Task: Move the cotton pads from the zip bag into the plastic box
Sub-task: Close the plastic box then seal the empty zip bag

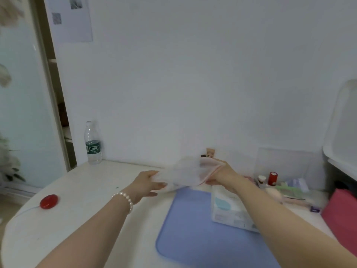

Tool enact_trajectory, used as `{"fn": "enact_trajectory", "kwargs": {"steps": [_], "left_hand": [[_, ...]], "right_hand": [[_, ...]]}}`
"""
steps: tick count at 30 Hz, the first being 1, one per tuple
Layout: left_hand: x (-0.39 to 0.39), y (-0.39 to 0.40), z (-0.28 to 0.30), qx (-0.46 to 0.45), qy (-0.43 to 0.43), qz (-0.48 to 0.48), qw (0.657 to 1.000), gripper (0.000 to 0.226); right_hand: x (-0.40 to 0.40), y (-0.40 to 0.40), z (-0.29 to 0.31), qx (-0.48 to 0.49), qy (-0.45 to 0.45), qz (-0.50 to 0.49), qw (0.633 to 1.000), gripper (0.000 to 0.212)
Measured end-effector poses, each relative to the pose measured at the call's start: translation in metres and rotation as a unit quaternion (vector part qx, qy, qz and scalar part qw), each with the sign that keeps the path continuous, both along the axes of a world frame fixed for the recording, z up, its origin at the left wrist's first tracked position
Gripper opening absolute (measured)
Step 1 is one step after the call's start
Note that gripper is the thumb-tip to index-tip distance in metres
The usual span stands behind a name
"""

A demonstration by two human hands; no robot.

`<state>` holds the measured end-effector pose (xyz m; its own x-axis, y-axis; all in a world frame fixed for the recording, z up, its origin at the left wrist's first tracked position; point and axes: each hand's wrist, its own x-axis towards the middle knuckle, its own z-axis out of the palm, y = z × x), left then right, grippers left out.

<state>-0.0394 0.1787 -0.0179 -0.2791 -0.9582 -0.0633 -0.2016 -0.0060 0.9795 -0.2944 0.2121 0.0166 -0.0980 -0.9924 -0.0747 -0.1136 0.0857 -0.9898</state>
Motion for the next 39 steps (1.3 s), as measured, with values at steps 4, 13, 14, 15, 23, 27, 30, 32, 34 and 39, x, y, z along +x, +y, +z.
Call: {"fn": "enact_trajectory", "kwargs": {"steps": [4,13,14,15,23,27,30,32,34,39], "left_hand": [[0.011,0.016,-0.027,-0.022,0.004,-0.012,1.0,0.045],[0.019,0.036,-0.037,0.03,0.011,-0.05,0.998,0.012],[0.022,0.038,-0.041,0.056,-0.02,-0.074,0.995,0.015],[0.025,0.04,-0.045,0.082,-0.048,-0.102,0.99,0.02],[0.022,0.048,-0.024,0.043,-0.124,-0.028,0.991,0.06],[0.008,0.049,-0.018,0.137,0.086,-0.02,0.987,0.026],[-0.005,0.054,-0.022,0.179,0.167,-0.008,0.97,0.01],[-0.01,0.053,-0.025,0.182,0.202,0.017,0.962,0.007],[-0.012,0.052,-0.028,0.171,0.215,0.046,0.96,0.007],[-0.013,0.056,-0.036,0.078,0.178,0.111,0.975,0.011]], "right_hand": [[-0.008,0.024,-0.016,-0.021,0.122,0.022,0.992,0.021],[-0.024,0.043,-0.013,0.032,0.123,0.12,0.985,0.014],[-0.022,0.048,-0.011,0.072,0.13,0.151,0.977,0.007],[-0.022,0.051,-0.01,0.109,0.148,0.178,0.967,0.012],[-0.019,0.067,-0.006,0.172,0.234,0.178,0.94,0.062],[-0.015,0.066,-0.016,0.132,0.249,0.152,0.947,0.048],[-0.012,0.058,-0.026,0.054,0.212,0.047,0.975,0.041],[-0.009,0.052,-0.032,0.024,0.099,0.006,0.995,0.034],[-0.006,0.05,-0.034,0.028,0.004,0.011,1.0,0.021],[0.0,0.056,-0.038,0.033,-0.024,0.005,0.999,0.012]]}}
